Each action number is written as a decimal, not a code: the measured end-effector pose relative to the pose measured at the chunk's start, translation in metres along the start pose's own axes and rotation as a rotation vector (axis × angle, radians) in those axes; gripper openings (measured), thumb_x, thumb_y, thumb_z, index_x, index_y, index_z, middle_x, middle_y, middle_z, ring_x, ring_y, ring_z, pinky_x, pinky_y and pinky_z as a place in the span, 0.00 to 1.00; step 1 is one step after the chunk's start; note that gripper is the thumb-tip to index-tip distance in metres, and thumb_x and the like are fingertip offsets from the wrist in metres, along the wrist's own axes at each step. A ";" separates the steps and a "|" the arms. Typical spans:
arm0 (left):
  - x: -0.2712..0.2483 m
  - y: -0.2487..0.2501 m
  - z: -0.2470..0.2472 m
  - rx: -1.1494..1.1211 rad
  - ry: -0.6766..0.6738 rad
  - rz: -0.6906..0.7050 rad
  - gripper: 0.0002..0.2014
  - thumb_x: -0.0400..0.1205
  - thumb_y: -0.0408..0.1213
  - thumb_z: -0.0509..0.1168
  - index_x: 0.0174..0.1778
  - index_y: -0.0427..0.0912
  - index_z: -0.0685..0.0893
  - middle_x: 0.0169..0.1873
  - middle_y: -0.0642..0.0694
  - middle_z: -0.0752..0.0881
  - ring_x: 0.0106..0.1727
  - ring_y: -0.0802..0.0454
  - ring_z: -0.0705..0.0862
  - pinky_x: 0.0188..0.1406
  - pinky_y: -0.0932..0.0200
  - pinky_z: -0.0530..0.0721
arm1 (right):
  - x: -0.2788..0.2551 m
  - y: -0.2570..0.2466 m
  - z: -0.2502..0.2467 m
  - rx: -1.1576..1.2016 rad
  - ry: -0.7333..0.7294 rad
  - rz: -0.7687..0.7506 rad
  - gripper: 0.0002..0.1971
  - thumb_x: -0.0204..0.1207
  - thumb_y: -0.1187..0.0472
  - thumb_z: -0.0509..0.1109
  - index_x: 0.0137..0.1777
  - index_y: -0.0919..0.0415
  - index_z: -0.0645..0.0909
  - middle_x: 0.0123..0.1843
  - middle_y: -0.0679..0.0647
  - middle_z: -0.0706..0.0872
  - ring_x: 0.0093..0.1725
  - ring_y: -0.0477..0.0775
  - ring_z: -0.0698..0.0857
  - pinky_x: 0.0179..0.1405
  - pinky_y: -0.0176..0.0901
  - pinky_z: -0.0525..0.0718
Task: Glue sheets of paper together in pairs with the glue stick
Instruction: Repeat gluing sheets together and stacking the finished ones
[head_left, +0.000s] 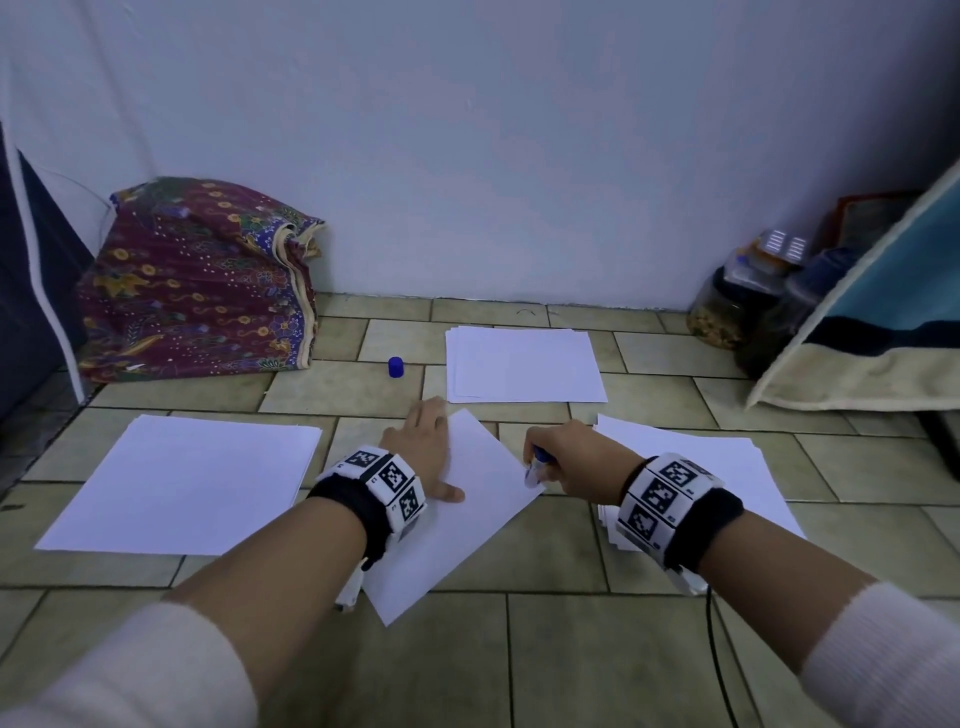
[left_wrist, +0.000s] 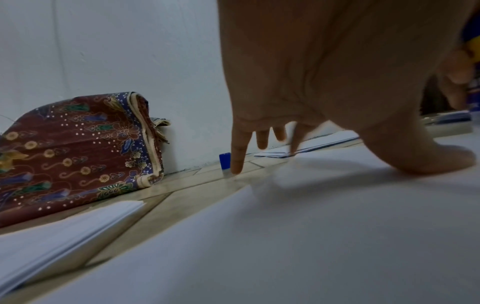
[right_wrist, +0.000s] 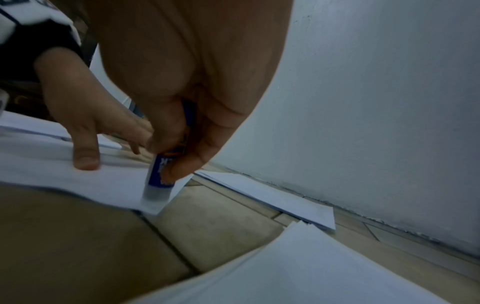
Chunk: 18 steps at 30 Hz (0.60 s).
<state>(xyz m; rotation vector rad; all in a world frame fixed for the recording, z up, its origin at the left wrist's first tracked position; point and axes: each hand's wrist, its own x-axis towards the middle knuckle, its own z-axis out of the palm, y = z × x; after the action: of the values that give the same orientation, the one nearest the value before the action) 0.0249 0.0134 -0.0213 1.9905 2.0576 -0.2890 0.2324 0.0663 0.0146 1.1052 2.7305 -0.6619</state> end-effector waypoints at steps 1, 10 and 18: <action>-0.001 0.000 0.000 -0.015 0.042 0.036 0.49 0.72 0.58 0.73 0.80 0.38 0.54 0.82 0.43 0.44 0.83 0.45 0.49 0.69 0.43 0.75 | -0.001 0.001 -0.001 -0.017 -0.012 0.004 0.07 0.76 0.73 0.64 0.53 0.67 0.78 0.52 0.54 0.89 0.52 0.54 0.84 0.50 0.46 0.83; -0.012 0.004 -0.003 0.143 -0.050 0.331 0.31 0.85 0.55 0.57 0.83 0.55 0.56 0.82 0.51 0.56 0.81 0.51 0.58 0.70 0.47 0.73 | -0.001 0.014 -0.020 0.484 0.329 0.162 0.09 0.75 0.68 0.72 0.52 0.58 0.77 0.34 0.50 0.86 0.24 0.36 0.84 0.30 0.24 0.80; -0.019 0.007 0.001 -0.037 0.000 0.207 0.37 0.78 0.56 0.67 0.76 0.37 0.64 0.77 0.45 0.60 0.76 0.46 0.63 0.70 0.48 0.74 | 0.026 0.002 -0.013 0.622 0.429 0.214 0.05 0.74 0.68 0.72 0.48 0.62 0.80 0.39 0.60 0.88 0.33 0.52 0.86 0.41 0.41 0.88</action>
<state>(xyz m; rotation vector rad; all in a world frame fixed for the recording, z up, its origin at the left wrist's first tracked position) 0.0320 -0.0046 -0.0154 2.1581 1.8226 -0.2071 0.2155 0.0893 0.0186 1.8221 2.7289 -1.4439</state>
